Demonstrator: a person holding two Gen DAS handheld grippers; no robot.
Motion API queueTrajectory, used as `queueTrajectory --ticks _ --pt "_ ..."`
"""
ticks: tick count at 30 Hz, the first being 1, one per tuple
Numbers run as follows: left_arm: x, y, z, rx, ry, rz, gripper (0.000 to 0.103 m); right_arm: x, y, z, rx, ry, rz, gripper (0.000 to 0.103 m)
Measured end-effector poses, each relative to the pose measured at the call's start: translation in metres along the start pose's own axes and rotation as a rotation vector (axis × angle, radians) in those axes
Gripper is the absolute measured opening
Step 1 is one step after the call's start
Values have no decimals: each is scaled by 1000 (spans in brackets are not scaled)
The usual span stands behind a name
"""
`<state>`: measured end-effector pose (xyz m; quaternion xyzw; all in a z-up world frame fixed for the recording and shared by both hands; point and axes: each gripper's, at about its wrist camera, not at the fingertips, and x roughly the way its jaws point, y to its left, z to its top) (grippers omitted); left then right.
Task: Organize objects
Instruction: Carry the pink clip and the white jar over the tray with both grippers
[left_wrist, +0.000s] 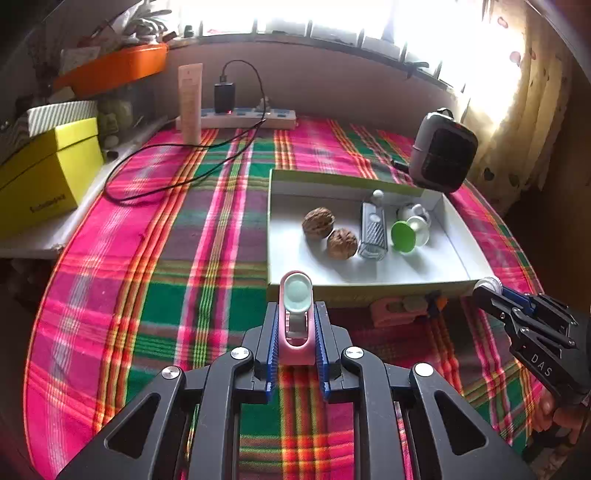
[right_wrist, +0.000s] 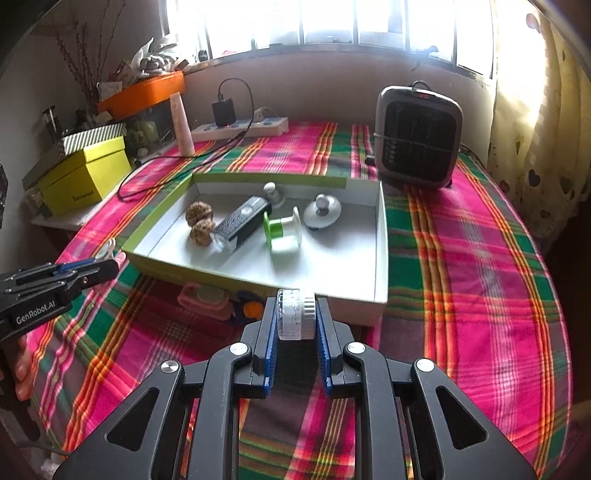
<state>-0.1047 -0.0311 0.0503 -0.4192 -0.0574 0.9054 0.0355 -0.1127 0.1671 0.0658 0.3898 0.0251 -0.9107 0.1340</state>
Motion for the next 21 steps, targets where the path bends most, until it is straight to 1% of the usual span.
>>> queueTrajectory --ticks 12,21 --pt "11 -13 24 33 -15 -18 16 8 -5 20 -15 -12 -17 20" --pt "33 -16 35 33 13 -20 16 25 -14 37 -21 -5 -40 20"
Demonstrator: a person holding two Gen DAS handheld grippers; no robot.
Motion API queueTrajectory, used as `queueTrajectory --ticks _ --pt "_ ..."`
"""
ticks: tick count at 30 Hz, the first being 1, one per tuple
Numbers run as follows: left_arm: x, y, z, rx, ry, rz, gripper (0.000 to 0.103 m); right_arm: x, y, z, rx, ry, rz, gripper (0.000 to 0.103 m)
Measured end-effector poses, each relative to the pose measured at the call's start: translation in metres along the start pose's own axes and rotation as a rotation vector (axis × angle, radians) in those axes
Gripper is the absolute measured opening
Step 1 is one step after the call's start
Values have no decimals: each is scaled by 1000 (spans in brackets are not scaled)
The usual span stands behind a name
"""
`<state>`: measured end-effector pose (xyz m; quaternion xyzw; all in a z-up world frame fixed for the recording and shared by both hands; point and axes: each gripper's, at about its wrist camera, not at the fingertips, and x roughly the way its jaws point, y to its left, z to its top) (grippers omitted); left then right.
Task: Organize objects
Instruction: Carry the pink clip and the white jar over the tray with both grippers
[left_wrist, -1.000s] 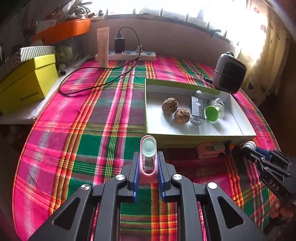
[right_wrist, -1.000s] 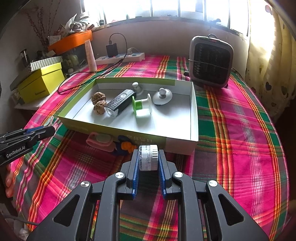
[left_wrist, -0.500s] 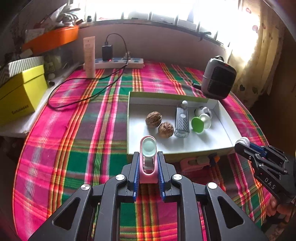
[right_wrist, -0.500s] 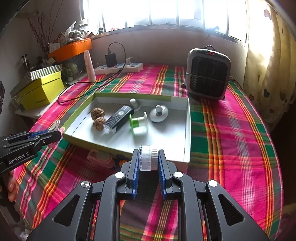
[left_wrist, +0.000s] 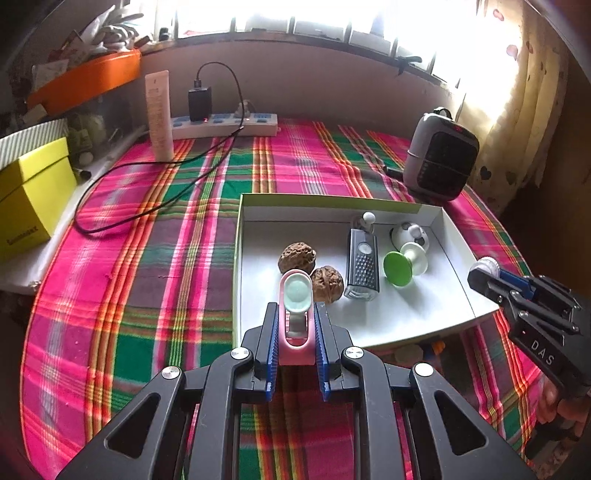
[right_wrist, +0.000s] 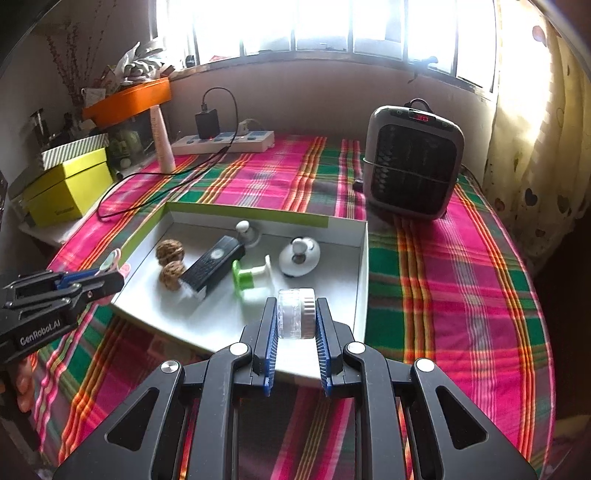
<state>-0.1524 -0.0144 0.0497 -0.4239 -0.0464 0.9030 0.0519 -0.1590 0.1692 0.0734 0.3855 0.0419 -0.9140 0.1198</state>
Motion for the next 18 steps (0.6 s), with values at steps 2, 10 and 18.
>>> queueTrajectory --ticks 2,10,18 --pt "4 0 2 1 1 3 16 6 -2 4 -1 5 0 20" --pt "21 0 9 -6 23 1 16 28 -8 10 -7 40 0 20" --pt "34 2 12 -6 39 4 16 43 -9 11 -11 68 -1 20"
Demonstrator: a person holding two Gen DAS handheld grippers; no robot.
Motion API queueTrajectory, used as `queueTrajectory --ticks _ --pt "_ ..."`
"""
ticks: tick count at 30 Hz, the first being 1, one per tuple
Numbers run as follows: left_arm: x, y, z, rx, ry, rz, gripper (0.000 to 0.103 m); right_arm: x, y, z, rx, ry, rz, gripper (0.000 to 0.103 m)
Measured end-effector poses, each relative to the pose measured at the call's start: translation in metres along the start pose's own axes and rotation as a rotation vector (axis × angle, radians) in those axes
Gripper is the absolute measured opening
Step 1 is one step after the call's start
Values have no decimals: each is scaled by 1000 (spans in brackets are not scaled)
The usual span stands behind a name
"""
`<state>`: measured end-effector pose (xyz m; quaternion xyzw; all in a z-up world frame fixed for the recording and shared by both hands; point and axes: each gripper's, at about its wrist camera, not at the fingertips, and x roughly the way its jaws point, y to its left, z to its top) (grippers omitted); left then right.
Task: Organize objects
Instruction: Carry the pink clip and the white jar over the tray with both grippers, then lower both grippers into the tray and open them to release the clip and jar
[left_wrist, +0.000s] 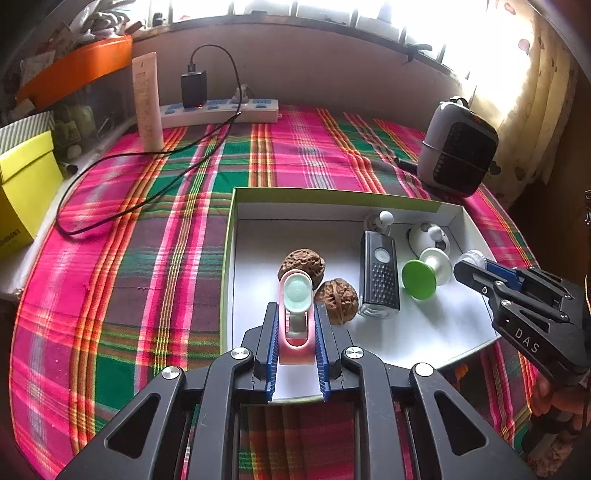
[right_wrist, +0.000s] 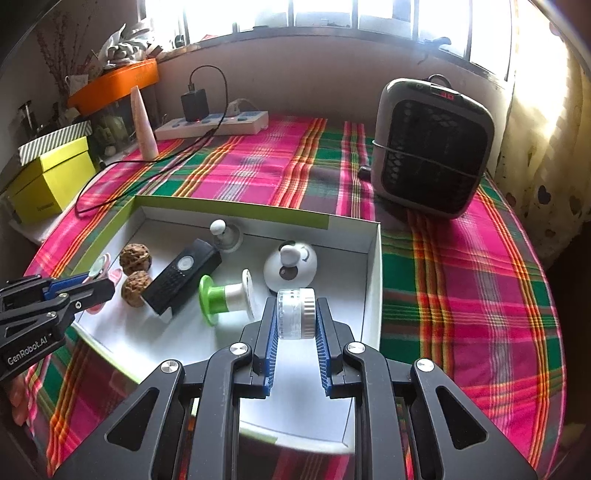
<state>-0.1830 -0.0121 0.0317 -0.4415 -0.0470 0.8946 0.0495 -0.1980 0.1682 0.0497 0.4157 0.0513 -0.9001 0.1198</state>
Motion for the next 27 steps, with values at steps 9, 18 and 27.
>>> queueTrajectory --ticks 9,18,27 --pt "10 0 3 3 12 5 16 9 0 1 -7 12 6 20" --pt "11 -1 5 8 9 9 16 12 0 1 -5 16 8 20" --pt "13 -1 6 13 6 19 16 13 1 1 -8 12 13 20"
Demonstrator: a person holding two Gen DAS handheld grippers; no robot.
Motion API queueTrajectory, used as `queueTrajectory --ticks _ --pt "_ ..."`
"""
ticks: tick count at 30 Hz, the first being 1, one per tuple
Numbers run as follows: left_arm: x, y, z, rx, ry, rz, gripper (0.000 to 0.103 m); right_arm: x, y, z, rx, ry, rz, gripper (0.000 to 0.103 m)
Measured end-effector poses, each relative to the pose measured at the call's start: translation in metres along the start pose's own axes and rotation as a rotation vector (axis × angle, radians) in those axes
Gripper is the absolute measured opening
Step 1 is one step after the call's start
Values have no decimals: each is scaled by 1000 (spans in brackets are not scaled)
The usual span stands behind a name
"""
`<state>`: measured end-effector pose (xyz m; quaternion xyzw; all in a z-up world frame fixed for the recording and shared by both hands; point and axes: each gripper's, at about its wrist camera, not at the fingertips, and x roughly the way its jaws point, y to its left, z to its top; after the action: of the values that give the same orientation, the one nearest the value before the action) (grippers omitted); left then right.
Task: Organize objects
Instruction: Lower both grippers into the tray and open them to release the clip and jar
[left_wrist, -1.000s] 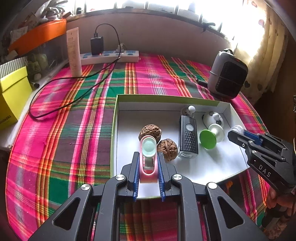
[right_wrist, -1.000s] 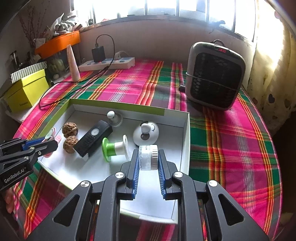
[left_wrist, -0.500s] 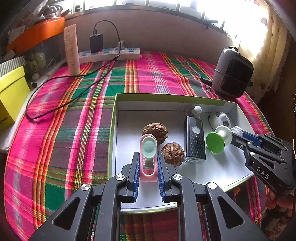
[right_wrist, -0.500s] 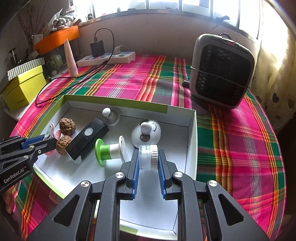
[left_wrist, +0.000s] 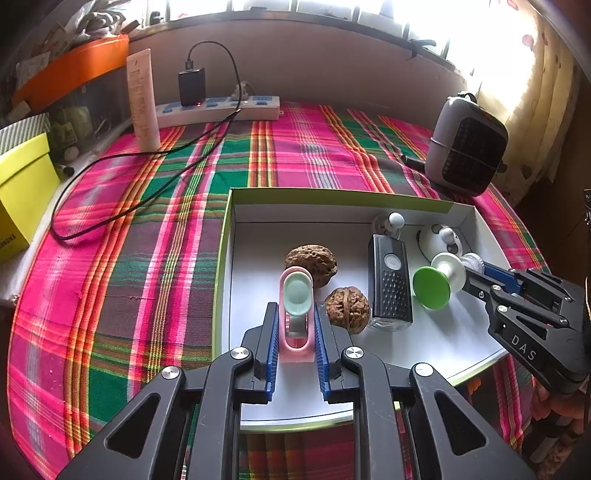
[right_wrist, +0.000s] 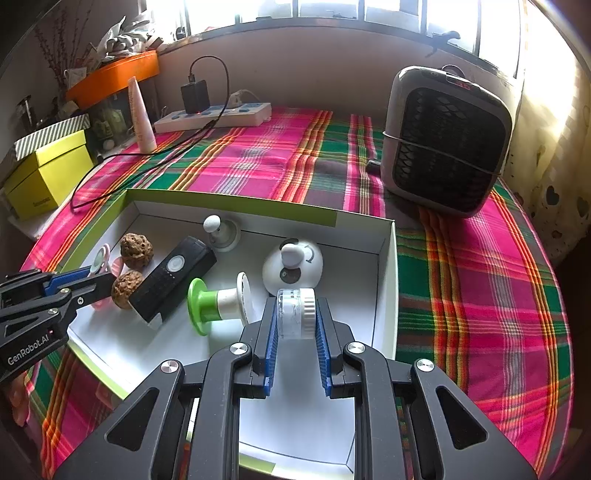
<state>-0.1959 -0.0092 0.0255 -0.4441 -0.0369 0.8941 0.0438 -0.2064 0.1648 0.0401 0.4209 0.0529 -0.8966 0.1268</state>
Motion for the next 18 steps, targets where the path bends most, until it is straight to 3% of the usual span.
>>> queueTrajectory --ticks 18 --pt "-1 -3 -2 17 -5 27 16 0 2 -1 -3 -4 -4 20"
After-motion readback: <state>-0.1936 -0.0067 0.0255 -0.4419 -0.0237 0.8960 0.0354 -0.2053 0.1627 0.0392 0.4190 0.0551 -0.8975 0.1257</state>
